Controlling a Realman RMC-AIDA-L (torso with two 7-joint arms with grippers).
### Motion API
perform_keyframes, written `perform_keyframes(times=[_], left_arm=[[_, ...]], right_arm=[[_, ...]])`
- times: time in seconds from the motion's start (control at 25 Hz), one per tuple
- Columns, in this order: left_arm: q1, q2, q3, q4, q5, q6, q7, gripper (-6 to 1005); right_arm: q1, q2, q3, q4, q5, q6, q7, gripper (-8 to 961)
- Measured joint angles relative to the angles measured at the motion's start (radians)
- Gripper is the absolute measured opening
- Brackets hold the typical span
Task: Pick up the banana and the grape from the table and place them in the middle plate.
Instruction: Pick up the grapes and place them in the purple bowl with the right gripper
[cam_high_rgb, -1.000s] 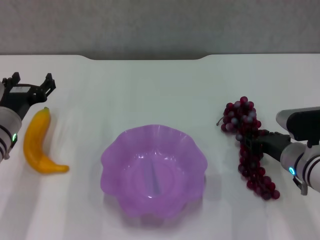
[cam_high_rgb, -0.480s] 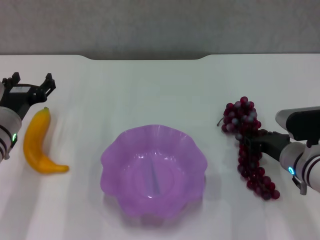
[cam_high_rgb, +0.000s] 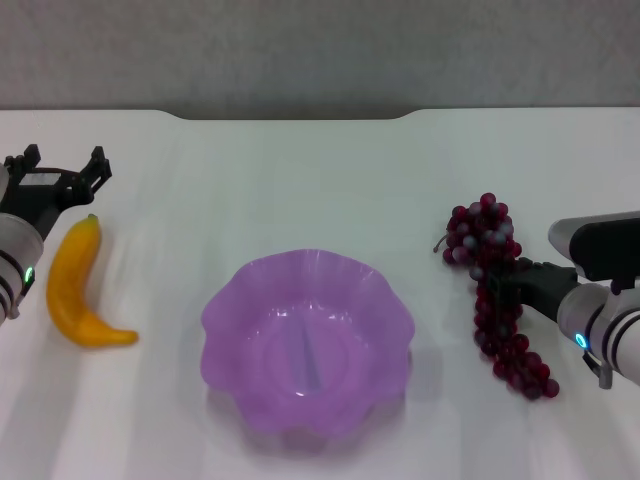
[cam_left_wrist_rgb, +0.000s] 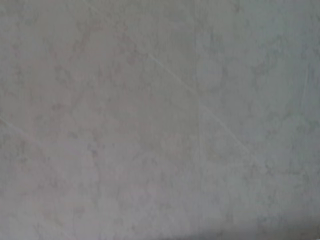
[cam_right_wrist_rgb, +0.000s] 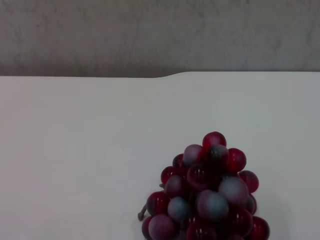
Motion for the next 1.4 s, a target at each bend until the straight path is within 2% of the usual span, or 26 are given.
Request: perform_keyframes(times=[1.04,1.4], left_arm=[[0.003,0.0,0.0,0.0,0.0,0.0,0.0,883],[0.003,0.0,0.0,0.0,0.0,0.0,0.0,883]], right_arm=[[-0.004,0.0,-0.02,-0.006,0.0,-0.031,0.003,418],[-0.007,0.001,-0.064,-0.005,0.0,-0.061,0.001,366]])
